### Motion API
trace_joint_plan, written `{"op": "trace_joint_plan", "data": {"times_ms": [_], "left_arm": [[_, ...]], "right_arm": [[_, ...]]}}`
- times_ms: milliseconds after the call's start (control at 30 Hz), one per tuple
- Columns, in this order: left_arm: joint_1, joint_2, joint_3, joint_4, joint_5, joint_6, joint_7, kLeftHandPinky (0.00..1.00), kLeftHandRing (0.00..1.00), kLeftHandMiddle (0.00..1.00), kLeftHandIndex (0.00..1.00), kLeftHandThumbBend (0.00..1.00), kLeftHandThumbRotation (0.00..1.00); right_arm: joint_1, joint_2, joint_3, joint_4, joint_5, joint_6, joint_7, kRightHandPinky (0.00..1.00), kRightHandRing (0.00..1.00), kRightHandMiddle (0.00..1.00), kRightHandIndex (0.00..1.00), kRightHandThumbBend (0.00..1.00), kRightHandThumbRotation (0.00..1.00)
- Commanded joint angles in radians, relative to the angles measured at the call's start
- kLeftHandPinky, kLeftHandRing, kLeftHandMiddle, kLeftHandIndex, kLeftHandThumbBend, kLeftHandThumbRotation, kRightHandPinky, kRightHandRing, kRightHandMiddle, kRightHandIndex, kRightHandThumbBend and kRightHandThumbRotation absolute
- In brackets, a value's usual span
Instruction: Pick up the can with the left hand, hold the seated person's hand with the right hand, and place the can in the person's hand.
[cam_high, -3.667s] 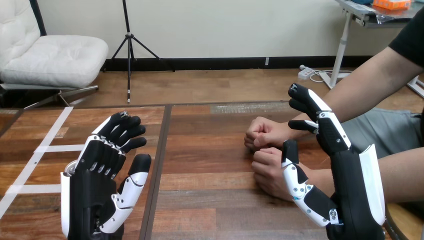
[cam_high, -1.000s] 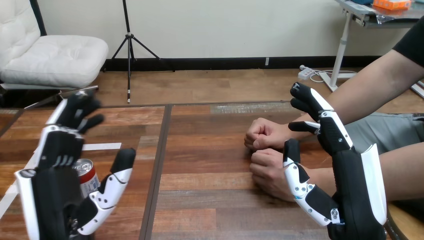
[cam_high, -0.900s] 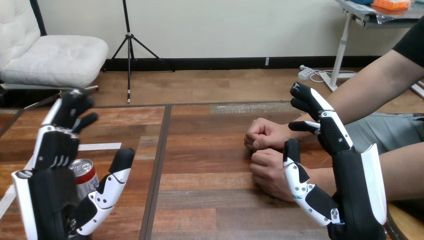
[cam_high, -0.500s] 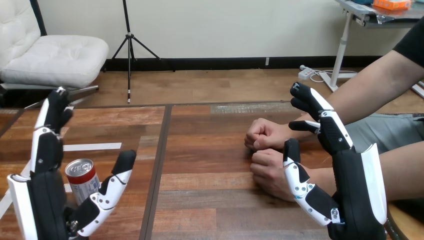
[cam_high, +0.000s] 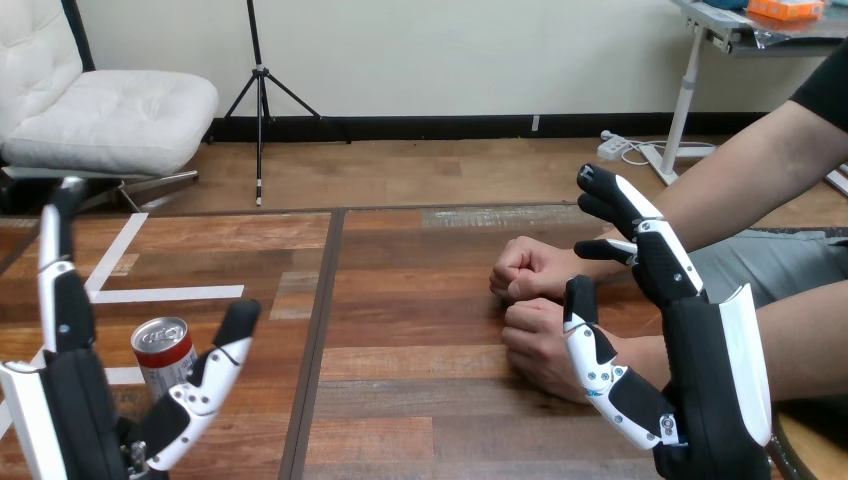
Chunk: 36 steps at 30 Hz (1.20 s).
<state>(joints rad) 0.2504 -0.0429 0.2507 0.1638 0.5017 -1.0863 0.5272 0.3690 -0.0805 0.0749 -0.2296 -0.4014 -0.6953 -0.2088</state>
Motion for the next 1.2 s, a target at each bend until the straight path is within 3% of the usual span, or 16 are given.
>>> {"op": "trace_joint_plan", "data": {"times_ms": [0,367,567,700,1167], "left_arm": [[-0.049,-0.036,0.009,-0.006,0.027,0.041,0.038,1.0,0.97,0.95,0.94,0.74,0.33],[-0.042,-0.011,-0.01,-0.007,0.079,0.159,0.098,1.0,0.97,0.96,0.96,0.79,0.4],[-0.049,0.016,-0.028,0.026,0.08,0.193,0.113,1.0,0.98,0.97,0.97,0.8,0.42],[-0.05,0.022,-0.041,0.035,0.059,0.22,0.104,1.0,1.0,0.98,0.98,0.82,0.43],[-0.092,0.071,-0.063,0.11,0.079,0.305,0.148,1.0,0.97,0.96,0.95,0.82,0.39]], "right_arm": [[-0.061,0.006,-0.006,-0.005,0.016,-0.001,0.001,0.69,0.85,0.88,0.87,0.09,0.0],[-0.065,0.003,-0.006,-0.005,0.024,0.0,0.01,0.71,0.86,0.88,0.87,0.09,0.0],[-0.069,0.002,-0.006,-0.004,0.031,-0.002,0.013,0.71,0.86,0.89,0.87,0.09,0.0],[-0.07,0.001,-0.01,-0.005,0.021,-0.002,0.01,0.71,0.87,0.89,0.87,0.09,0.0],[-0.064,0.002,-0.01,-0.017,0.025,0.011,0.021,0.72,0.87,0.89,0.87,0.09,0.0]]}}
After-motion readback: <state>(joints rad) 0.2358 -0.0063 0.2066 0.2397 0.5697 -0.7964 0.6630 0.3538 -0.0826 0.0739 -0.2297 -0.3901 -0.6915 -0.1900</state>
